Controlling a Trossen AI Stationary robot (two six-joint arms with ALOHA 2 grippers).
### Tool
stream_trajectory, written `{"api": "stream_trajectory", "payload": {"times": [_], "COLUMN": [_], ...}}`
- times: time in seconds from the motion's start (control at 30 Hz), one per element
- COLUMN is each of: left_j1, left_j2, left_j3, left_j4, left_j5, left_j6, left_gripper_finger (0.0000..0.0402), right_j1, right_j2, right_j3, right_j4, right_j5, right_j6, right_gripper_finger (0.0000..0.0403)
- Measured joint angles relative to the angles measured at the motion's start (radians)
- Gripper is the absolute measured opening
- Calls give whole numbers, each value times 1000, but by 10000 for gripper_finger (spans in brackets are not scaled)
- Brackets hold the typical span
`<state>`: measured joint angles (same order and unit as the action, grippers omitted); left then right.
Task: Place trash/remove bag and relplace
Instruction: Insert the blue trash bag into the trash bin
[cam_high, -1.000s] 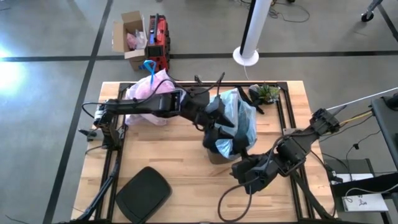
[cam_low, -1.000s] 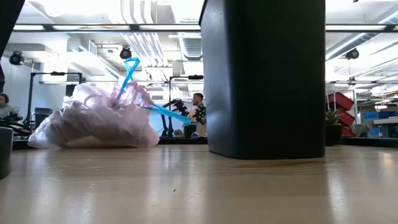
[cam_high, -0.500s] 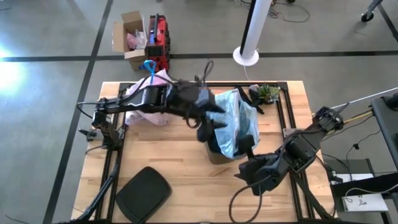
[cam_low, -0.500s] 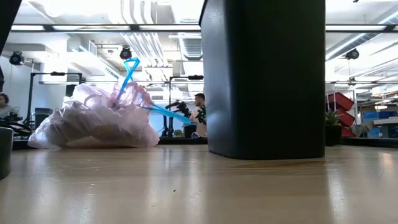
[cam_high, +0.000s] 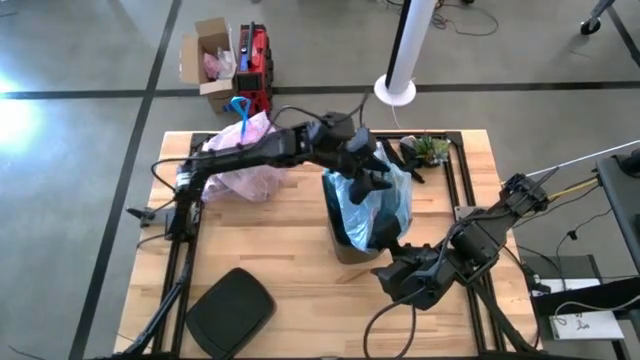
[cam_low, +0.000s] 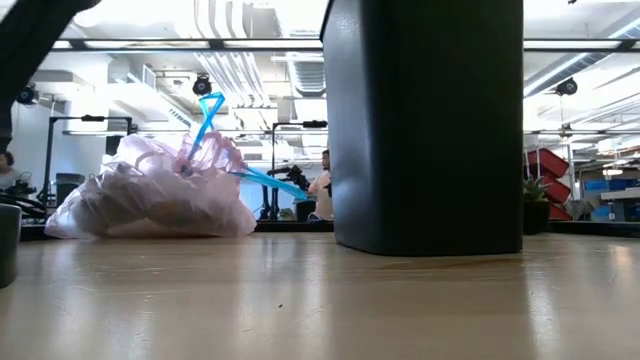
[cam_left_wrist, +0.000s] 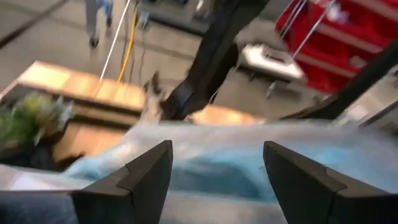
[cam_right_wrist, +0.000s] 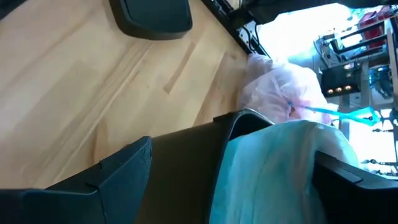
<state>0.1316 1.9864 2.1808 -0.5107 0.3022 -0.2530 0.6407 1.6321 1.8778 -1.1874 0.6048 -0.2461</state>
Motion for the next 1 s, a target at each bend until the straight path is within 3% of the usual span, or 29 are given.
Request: {"api": "stream_trajectory", "payload": {"times": [0.17, 0.4, 0.63, 0.77, 1.0], "left_j1": [0, -25, -62, -93, -169], "left_j2": [6, -69, -175, -240, -310], "left_j3": [17, 18, 18, 17, 16], "left_j4": [-95, -352, -665, -686, -659], "left_j5": [-6, -163, -357, -393, -479], "left_j6": [107, 214, 231, 172, 97], "left_gripper_finger": [233, 233, 237, 235, 237], "right_j1": [0, 0, 0, -19, -129], "right_j2": [0, -5, -47, -82, -190], "right_j3": [0, 0, 63, 79, 58], "right_j4": [-14, -18, -12, -46, -172], "right_j5": [0, -3, -98, -193, -119], "right_j6": [48, 193, 496, 675, 1158], "right_gripper_finger": [311, 311, 311, 311, 311]}}
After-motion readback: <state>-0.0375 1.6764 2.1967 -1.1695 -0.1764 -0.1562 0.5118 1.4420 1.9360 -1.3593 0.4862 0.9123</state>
